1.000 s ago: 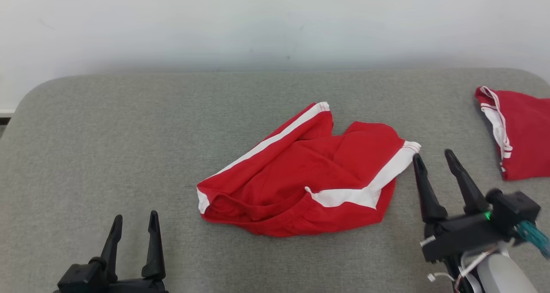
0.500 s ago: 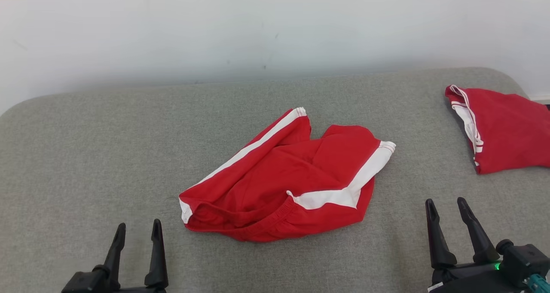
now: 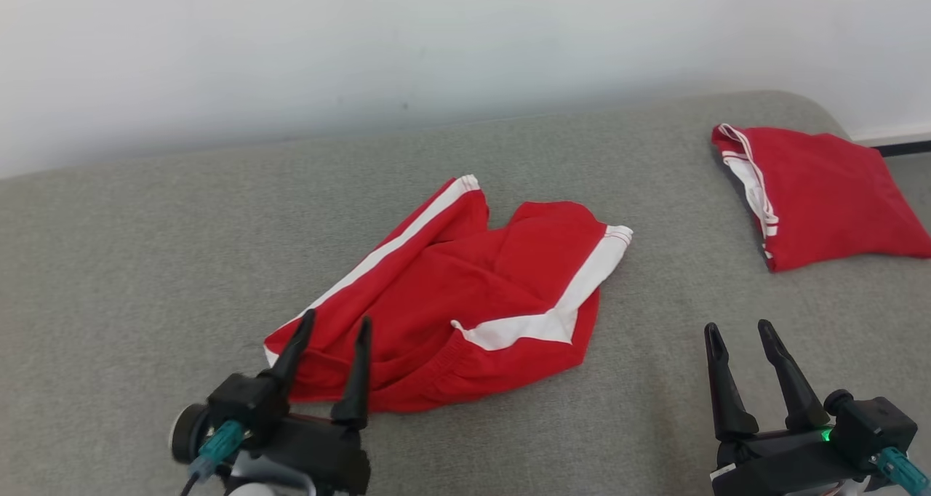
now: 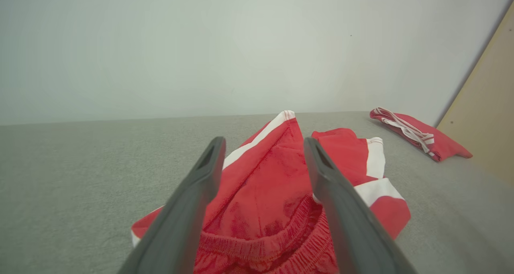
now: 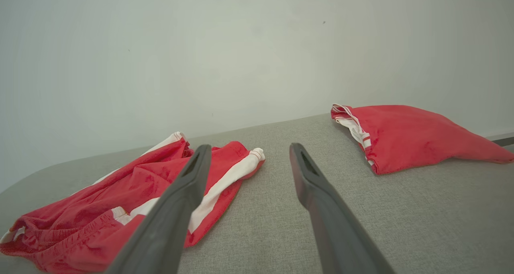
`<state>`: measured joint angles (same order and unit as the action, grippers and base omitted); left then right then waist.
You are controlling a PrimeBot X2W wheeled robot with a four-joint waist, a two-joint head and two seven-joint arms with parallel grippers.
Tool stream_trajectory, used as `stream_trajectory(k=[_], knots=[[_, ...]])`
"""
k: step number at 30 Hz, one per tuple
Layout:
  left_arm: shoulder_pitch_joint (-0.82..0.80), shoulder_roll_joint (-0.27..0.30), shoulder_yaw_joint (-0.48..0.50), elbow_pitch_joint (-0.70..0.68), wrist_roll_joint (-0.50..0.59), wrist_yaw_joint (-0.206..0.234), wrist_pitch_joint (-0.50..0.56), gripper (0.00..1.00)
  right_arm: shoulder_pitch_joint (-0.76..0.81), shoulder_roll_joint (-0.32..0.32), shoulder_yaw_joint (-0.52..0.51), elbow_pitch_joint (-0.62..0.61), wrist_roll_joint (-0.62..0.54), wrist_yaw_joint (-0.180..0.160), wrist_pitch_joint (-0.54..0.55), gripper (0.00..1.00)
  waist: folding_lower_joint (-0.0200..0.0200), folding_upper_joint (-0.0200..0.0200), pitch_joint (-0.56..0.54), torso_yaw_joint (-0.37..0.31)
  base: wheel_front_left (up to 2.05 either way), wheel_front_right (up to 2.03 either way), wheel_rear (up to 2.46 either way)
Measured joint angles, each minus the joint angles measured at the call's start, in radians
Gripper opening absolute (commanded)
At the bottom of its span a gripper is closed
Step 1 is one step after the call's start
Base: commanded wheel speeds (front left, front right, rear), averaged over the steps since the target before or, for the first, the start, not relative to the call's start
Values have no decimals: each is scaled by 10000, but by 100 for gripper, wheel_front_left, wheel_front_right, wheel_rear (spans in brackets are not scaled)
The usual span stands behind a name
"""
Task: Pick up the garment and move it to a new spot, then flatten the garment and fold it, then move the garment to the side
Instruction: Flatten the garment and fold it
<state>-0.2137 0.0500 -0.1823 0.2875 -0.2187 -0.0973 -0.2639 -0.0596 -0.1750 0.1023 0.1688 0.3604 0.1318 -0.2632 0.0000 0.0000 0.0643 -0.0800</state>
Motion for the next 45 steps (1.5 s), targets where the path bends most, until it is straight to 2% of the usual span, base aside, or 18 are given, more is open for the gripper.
stream_trajectory(k=[5, 10, 24, 25, 26, 27, 29, 30, 38, 45], knots=[[-984, -4, -849, 1172, -35, -173, 155, 100, -53, 130, -2, 94, 8, 0, 0, 100, 0, 0, 151, -429, 0, 0, 0], [-1674, 8, -1482, 2192, -107, -261, 773, 100, -206, 205, -50, 173, 69, 0, 0, 100, 0, 0, 363, -872, 0, 0, 0], [-2445, 109, -2274, 3699, -926, -322, 2261, 100, -419, 345, -174, 249, 104, 0, -2, 100, 1, 0, 933, -1670, 0, 0, 0], [-2448, 105, -2280, 3691, -993, -322, 2205, 97, -420, 359, -178, 249, 104, 0, 0, 100, 1, 0, 952, -1689, 0, 0, 0], [-2462, 107, -2303, 3693, -1047, -322, 2201, 80, -423, 370, -182, 249, 102, 0, 0, 100, 1, 0, 968, -1703, 0, 0, 0], [-2472, 113, -2360, 3707, -1118, -322, 2215, 56, -425, 387, -196, 249, 102, 0, 0, 100, 1, 0, 979, -1706, 0, 0, 0], [-2480, 109, -2474, 3689, -1246, -324, 2102, 16, -428, 416, -224, 255, 100, 0, 0, 100, 1, 0, 988, -1686, 0, 0, 0], [-2501, 109, -2535, 3684, -1279, -324, 2079, 0, -430, 431, -242, 268, 98, 0, 0, 100, 1, 0, 989, -1663, 0, 0, 0], [-2640, 169, -2318, 3053, -1517, -253, 905, 0, -305, 458, -245, 387, 75, 0, 0, 100, 1, 0, 871, -1113, 0, 0, 0], [-1272, 470, -2368, 1430, -1526, 21, 738, 0, -183, 420, -307, 424, 56, 0, 0, 100, 0, 0, 687, -399, 0, 0, 0]])
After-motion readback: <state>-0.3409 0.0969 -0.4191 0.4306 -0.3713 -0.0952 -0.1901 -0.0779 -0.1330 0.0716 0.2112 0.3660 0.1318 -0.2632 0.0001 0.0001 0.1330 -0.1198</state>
